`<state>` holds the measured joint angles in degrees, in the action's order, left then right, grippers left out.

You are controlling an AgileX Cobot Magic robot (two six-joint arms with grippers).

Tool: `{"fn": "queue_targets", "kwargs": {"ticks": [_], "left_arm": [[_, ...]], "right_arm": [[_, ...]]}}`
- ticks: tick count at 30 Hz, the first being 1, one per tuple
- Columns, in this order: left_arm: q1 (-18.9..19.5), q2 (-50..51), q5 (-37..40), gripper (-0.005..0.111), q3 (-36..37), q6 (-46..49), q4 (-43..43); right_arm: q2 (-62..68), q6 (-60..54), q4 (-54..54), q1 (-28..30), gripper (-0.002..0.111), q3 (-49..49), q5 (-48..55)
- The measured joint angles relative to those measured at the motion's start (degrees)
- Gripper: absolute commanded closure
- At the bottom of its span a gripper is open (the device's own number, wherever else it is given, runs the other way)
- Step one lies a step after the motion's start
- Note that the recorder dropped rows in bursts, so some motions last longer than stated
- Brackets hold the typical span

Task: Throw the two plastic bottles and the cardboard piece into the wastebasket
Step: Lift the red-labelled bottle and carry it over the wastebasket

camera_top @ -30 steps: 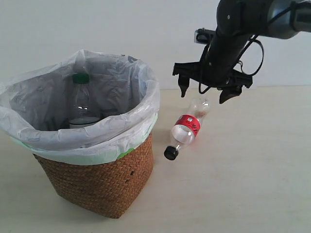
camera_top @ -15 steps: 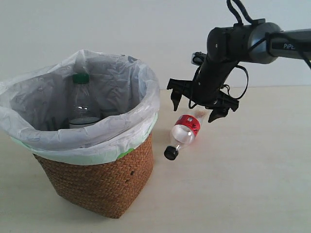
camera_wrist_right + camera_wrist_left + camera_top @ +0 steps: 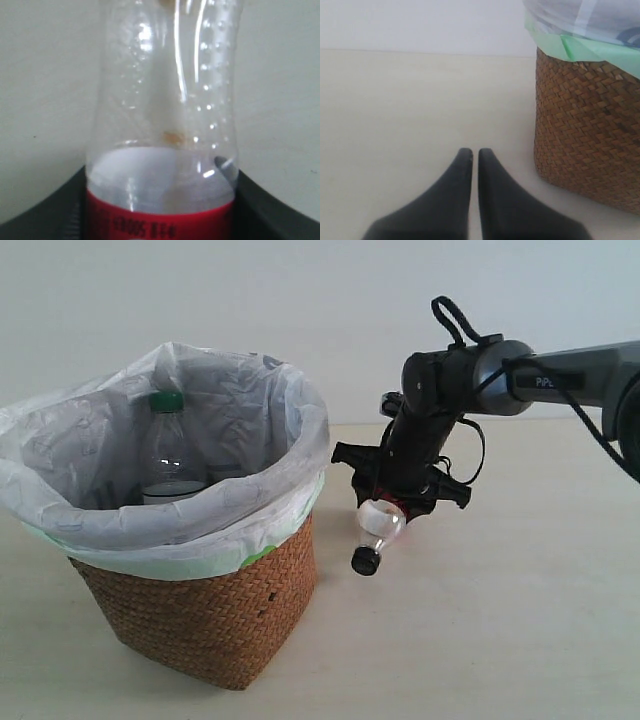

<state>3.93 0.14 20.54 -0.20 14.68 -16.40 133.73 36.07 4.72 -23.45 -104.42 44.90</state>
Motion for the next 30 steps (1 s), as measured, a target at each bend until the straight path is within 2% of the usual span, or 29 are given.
{"fn": "queue_targets", "kwargs": {"ticks": [9, 15, 17, 21, 25, 30], "left_arm": [[0.0, 0.0, 0.0, 0.103, 0.0, 0.0, 0.0], [0.0, 0.0, 0.0, 0.103, 0.0, 0.0, 0.0], [0.0, 0.0, 0.0, 0.103, 0.0, 0.0, 0.0], [0.0, 0.0, 0.0, 0.103, 0.0, 0.0, 0.0], [0.0, 0.0, 0.0, 0.103, 0.0, 0.0, 0.0], [0.0, 0.0, 0.0, 0.103, 0.0, 0.0, 0.0]], "right_arm": [[-4.1, -4.96, -3.23, 2.04, 0.109, 0.0, 5.29], [-14.98, -7.82, -18.59, 2.74, 0.108, 0.6, 7.88], [-19.26, -8.47, -20.05, 2.74, 0.108, 5.23, 2.92], [-30.83, -7.31, -22.4, 2.74, 0.108, 28.02, -25.98], [-39.7, -7.17, -22.4, 2.74, 0.108, 42.67, -48.72], [-47.37, -9.05, -22.4, 2.74, 0.108, 44.65, -51.62]]}}
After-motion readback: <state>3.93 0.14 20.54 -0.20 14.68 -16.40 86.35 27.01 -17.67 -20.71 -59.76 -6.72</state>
